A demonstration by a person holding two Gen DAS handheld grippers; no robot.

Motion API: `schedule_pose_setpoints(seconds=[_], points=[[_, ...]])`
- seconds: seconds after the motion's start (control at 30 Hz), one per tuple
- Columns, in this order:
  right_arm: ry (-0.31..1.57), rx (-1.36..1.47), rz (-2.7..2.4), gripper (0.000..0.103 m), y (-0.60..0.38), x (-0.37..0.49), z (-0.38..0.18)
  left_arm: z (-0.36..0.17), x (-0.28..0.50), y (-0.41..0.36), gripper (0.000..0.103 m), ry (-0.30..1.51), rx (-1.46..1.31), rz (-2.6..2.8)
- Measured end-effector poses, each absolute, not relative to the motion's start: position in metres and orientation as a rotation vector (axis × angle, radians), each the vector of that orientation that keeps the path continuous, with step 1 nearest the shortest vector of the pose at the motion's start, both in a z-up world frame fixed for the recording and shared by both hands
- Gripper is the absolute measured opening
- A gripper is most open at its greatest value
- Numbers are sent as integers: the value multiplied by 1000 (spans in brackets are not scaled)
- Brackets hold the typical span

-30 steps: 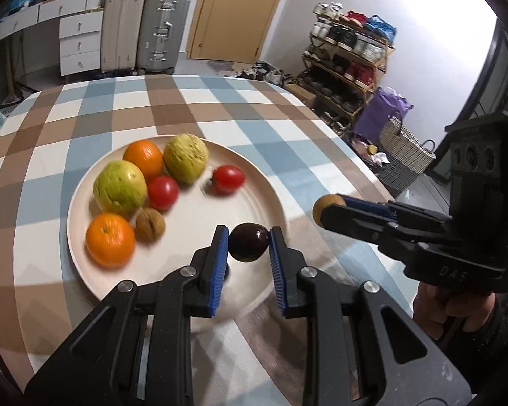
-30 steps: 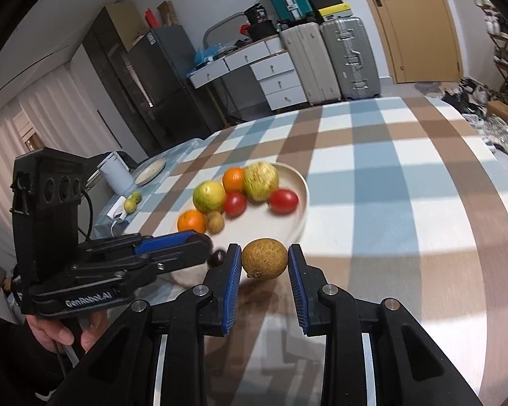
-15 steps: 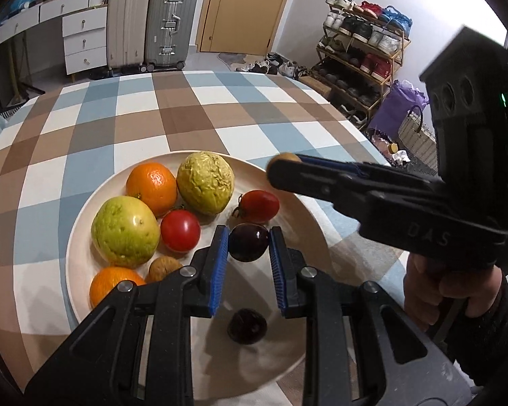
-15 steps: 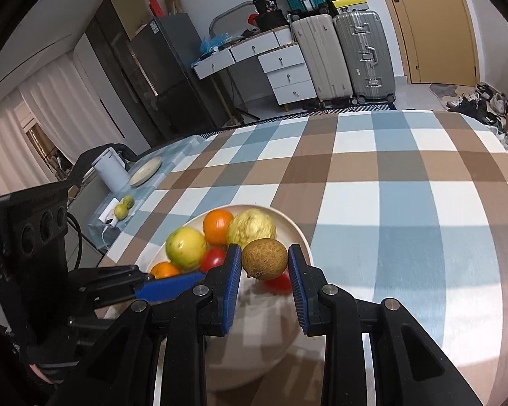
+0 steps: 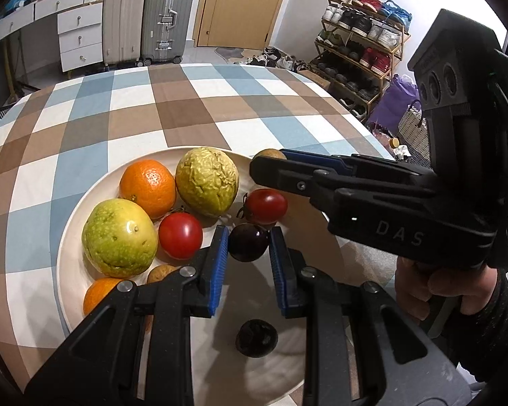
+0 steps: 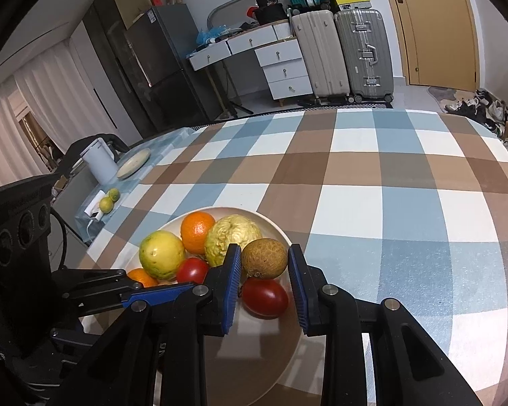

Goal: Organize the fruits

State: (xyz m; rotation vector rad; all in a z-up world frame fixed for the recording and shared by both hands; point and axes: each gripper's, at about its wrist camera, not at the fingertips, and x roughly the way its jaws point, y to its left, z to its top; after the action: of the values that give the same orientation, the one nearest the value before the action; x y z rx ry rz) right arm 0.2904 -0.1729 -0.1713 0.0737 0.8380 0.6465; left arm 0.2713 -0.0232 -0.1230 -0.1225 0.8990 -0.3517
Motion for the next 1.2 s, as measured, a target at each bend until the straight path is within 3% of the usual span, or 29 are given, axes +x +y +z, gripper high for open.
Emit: schedule_pose_setpoints(seconds=[0.13, 0.23, 0.33, 0.43, 0.6, 0.77, 0.97, 1.07, 1.13, 1.2], points=[[841, 63, 647, 31, -169, 291, -173, -122, 272, -22, 22, 891, -131, -350], [833, 82, 651, 46, -171, 290, -172, -120, 270, -21, 22, 894, -132, -341], [807, 114, 656, 47, -177, 287, -166, -114, 264, -20, 24, 878, -131, -332], [789, 140, 653, 48, -186, 280, -157, -104, 254, -20, 41, 854, -127, -322], [743, 152, 630, 53, -200, 260, -140, -84, 234, -19, 55, 807, -125, -290], [682, 176, 607, 71, -217, 234, -121, -61, 208, -14, 79, 750, -126, -230], [593, 192, 595, 91, -231, 202, -98, -35, 179, -8, 85, 694, -116, -165], [549, 201, 599, 97, -235, 185, -87, -22, 162, -6, 92, 660, -114, -142], [520, 202, 595, 100, -236, 174, -80, -12, 149, -3, 102, 619, -113, -118], [482, 202, 591, 102, -237, 162, -73, -2, 138, 0, 102, 574, -111, -102]])
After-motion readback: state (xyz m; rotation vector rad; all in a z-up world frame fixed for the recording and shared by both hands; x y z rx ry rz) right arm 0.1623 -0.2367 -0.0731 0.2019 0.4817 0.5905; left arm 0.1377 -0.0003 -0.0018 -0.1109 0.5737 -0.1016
